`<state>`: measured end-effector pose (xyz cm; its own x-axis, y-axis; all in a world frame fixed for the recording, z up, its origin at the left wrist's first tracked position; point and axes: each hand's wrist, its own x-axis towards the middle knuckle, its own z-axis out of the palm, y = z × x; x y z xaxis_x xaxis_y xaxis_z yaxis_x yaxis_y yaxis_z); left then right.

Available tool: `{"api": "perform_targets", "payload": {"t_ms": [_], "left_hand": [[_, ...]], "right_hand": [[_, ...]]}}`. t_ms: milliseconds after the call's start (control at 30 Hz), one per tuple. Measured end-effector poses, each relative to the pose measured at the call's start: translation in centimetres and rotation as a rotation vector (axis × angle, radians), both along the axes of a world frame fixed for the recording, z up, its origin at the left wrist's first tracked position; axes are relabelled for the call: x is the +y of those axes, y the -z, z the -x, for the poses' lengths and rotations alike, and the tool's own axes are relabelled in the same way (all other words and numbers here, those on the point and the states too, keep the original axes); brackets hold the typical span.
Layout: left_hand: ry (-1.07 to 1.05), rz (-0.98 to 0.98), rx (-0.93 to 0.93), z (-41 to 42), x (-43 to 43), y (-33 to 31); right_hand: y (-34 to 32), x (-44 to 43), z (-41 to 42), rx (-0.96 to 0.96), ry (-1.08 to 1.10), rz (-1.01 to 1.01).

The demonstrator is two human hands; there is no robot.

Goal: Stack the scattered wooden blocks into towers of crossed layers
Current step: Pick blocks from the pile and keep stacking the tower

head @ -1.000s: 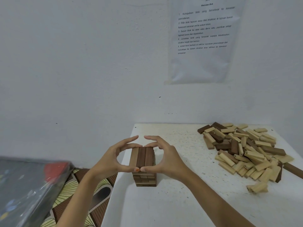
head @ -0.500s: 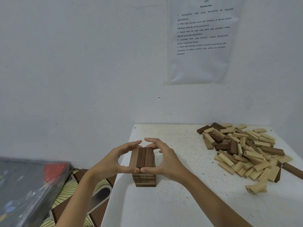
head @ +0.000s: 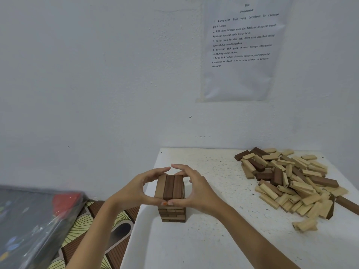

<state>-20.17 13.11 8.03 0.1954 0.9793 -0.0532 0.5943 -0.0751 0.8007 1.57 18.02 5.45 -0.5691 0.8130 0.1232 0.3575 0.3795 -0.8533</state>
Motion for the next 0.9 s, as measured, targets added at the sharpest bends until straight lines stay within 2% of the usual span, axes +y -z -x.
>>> {"api": "perform_targets", "payload": {"t_ms": [900], "left_hand": [[-0.002, -0.003, -0.073, -0.09, 0.10, 0.18]], "right_hand": [[0.26, 0.08, -0.05, 0.050, -0.013, 0.021]]}}
